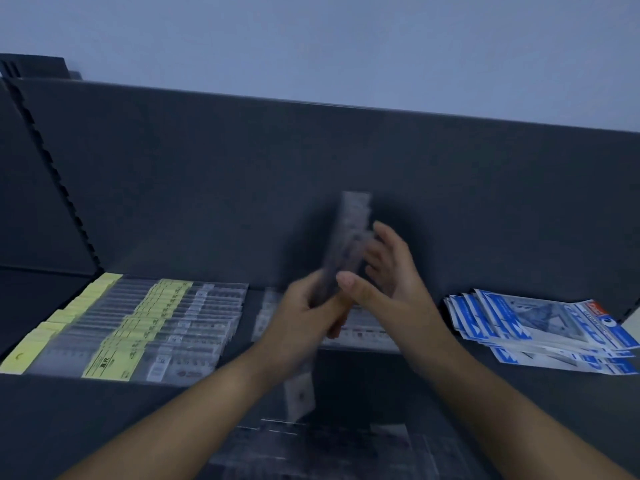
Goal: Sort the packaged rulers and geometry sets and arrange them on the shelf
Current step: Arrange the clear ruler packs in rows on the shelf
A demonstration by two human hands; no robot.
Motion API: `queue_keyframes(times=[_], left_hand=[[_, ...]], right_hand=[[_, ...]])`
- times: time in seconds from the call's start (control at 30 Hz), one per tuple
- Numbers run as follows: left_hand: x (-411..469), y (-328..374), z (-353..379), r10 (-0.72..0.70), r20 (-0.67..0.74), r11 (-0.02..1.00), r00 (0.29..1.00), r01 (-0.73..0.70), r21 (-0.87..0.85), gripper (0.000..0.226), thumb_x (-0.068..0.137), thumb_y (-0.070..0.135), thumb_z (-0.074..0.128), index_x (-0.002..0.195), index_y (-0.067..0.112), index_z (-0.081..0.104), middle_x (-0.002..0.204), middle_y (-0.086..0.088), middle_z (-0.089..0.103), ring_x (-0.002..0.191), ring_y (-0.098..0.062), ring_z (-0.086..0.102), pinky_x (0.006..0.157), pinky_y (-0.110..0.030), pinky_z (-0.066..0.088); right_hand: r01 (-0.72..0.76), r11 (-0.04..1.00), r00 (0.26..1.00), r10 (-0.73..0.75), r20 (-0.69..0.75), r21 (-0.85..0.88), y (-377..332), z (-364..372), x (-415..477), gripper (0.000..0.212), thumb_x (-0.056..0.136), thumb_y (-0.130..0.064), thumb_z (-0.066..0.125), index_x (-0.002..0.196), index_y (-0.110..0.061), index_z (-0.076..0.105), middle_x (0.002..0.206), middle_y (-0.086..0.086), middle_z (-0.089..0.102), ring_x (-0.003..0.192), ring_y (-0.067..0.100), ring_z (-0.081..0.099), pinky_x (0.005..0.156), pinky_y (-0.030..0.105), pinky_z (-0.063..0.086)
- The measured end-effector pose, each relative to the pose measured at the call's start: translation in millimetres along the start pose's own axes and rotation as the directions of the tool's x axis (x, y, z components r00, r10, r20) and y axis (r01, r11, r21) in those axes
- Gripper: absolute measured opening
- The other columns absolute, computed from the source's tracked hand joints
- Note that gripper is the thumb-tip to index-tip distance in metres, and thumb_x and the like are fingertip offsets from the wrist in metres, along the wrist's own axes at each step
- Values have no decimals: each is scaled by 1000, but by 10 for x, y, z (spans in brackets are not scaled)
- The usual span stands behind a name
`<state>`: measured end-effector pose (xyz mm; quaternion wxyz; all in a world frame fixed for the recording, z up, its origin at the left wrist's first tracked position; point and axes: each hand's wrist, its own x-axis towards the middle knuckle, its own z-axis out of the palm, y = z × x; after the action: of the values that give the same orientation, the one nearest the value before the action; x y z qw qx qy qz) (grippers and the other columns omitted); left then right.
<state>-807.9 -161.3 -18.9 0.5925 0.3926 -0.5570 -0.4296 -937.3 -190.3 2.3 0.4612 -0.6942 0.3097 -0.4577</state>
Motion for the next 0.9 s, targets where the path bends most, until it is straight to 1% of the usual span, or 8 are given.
queue_keyframes(times=[0.17, 0.3, 0.43, 0.57, 0.63, 0.7, 0.83, 0.9], left_hand=[[3, -153, 1, -86, 194, 989, 977, 60, 133, 8, 90, 16, 55, 89, 22, 60, 69, 13, 56, 62, 0, 49, 58, -19, 41], [-40, -179, -321, -242, 269, 872, 932, 87, 482, 9, 92, 14, 57, 98, 8, 60, 72, 1, 58, 62, -5, 54, 62, -28, 48], [-111, -78, -575, -352, 271, 769, 896, 112, 630, 7, 92, 21, 57, 93, 22, 51, 72, 1, 67, 53, -6, 54, 53, -19, 43], [-151, -45, -614, -469, 249, 488, 847, 13, 873, 23, 90, 41, 57, 100, 25, 44, 79, 8, 61, 72, -13, 58, 64, -25, 42], [-167, -52, -599, -456, 219, 257, 863, -108, 960, 35, 88, 51, 54, 108, 23, 46, 90, 8, 53, 88, -14, 53, 71, -28, 38], [-185, -74, -585, -415, 230, 139, 881, -188, 972, 41, 86, 55, 53, 111, 23, 49, 107, 7, 54, 102, -14, 51, 76, -27, 35], [-255, -142, -584, -376, 275, 158, 885, -231, 960, 40, 87, 50, 55, 117, 24, 46, 118, 11, 52, 107, -10, 49, 78, -24, 33], [-288, -182, -583, -326, 300, 214, 896, -239, 947, 30, 89, 44, 55, 110, 25, 46, 112, 11, 54, 100, -8, 50, 77, -24, 35]], right_hand=[[39, 978, 997, -26, -67, 205, -109, 117, 105, 29, 83, -2, 64, 103, -16, 49, 79, 1, 58, 70, 12, 63, 79, 31, 56], [-6, 828, 937, 200, -285, 561, 84, -30, 76, 25, 84, 0, 58, 102, -14, 46, 84, 6, 54, 68, 15, 64, 93, 42, 51], [-158, 922, 865, 301, -400, 352, 285, -208, -75, 82, 61, -36, 80, 128, -25, 33, 115, 12, 57, 102, 23, 62, 96, 39, 49], [-406, 912, 852, 400, -339, 54, 476, -232, -361, 33, 80, -31, 67, 107, -17, 55, 109, 4, 62, 100, 12, 57, 81, 20, 42], [-461, 884, 844, 465, -266, 82, 538, -253, -459, 17, 87, -34, 58, 96, -20, 62, 96, -13, 67, 96, 3, 59, 77, 15, 40], [-469, 871, 841, 491, -229, 145, 562, -280, -519, 18, 94, -29, 50, 92, -20, 66, 82, -24, 69, 83, -12, 60, 71, 5, 41], [-499, 851, 834, 523, -177, 163, 659, -259, -623, 21, 93, -25, 50, 101, -21, 68, 107, -9, 70, 108, 4, 59, 104, 27, 37], [-490, 855, 845, 514, -150, 167, 676, -230, -670, 22, 91, -12, 50, 101, -22, 67, 108, -9, 69, 111, 4, 56, 101, 26, 35]])
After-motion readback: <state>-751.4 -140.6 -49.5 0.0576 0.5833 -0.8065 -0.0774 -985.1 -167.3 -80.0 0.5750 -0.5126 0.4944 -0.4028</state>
